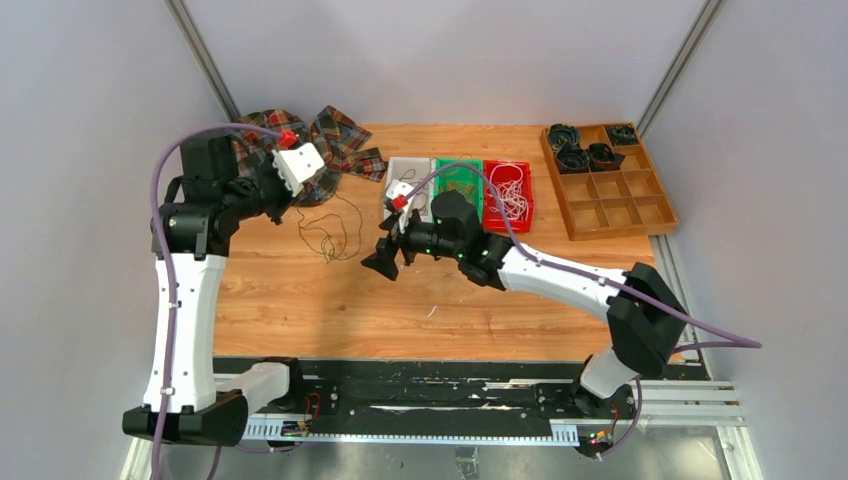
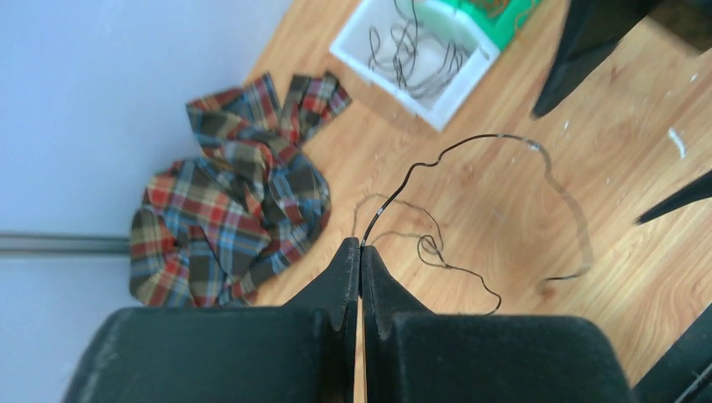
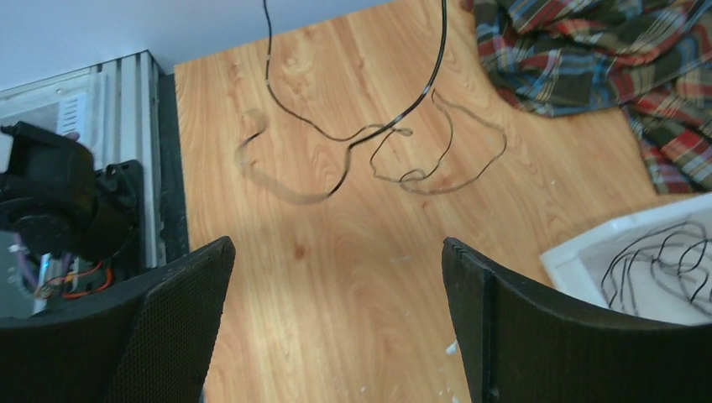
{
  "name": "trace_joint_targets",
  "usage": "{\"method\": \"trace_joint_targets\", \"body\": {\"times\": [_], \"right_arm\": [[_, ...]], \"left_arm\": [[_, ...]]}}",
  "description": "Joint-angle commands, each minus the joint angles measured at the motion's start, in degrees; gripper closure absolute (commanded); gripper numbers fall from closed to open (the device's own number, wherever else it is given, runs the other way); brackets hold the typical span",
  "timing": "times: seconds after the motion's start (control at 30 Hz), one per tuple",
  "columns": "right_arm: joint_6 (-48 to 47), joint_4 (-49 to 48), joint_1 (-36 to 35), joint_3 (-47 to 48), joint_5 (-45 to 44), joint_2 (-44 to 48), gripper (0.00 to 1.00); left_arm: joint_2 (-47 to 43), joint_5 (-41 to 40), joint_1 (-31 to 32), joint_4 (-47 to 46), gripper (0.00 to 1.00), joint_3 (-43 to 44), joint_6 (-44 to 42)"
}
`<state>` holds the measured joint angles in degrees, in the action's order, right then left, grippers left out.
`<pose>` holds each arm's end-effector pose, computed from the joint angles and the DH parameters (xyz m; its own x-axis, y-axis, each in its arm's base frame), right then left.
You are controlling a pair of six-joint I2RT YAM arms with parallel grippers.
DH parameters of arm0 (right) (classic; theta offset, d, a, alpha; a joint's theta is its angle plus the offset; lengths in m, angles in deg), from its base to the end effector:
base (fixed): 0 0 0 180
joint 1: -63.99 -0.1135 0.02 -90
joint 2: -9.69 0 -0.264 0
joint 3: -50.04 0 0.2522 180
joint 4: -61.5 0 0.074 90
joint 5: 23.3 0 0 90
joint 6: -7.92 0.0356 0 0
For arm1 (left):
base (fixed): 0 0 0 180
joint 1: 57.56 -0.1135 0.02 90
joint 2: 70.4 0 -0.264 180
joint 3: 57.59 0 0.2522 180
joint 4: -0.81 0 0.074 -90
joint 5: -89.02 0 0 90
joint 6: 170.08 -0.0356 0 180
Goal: Untangle the cables
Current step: Place the cable in the bin.
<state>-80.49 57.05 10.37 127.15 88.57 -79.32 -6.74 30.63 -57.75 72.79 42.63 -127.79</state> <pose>0.2078 0.3044 0.3116 -0.1037 -0.0973 -0.9898 -0.9637 0.2559 0.0758 0.1905 -0.0180 0.4399 -0.0761 0.6297 -0.7731 0.7142 0.5754 0.3984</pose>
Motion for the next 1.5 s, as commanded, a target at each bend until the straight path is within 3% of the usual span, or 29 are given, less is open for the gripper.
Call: {"method": "trace_joint_targets", "body": {"times": [0.0,0.23,0.6,0.7,0.83,0.9,0.97,1.03,1.13,1.47], "right_arm": [[-4.38,-8.47,-0.25,3.86,-1.88,-4.65,0.07],[-4.18,-12.86,-0.26,8.34,-2.45,-10.26,0.08],[-0.57,-16.16,0.99,10.24,-1.01,-16.04,0.14],[0.77,-16.23,2.9,11.59,-1.41,-16.41,0.21],[5.6,-17.83,7.38,14.34,-2.65,-16.81,0.45],[9.28,-19.08,9.9,15.88,-1.16,-17.2,0.48],[10.47,-19.27,11.63,16.96,-0.1,-17.21,0.45],[8.95,-18.43,12.53,16.66,-0.22,-16.28,0.32],[5.86,-17.26,13.19,14.04,-2.83,-14.11,0.23],[4.89,-19.65,18.68,0.36,-13.56,-7.56,0.2]], "left_arm": [[0.65,0.99,3.43,-0.05,1.0,5.07,6.52],[3.07,-0.87,8.74,-0.07,1.0,8.88,7.76],[13.05,-3.56,16.3,-0.1,1.0,26.49,8.6],[16.55,-4.67,17.65,-0.12,1.0,31.73,7.87],[22.5,-6.47,18.91,-0.12,1.0,40.54,8.0],[24.8,-7.33,19.64,-0.1,1.0,45.27,7.62],[26.96,-8.59,20.47,-0.12,1.0,50.24,6.21],[28.78,-9.72,21.12,-0.2,1.0,53.66,4.64],[31.07,-11.05,22.07,-0.25,1.0,56.91,2.93],[34.07,-15.2,26.21,-6.86,1.0,56.43,0.69]]}}
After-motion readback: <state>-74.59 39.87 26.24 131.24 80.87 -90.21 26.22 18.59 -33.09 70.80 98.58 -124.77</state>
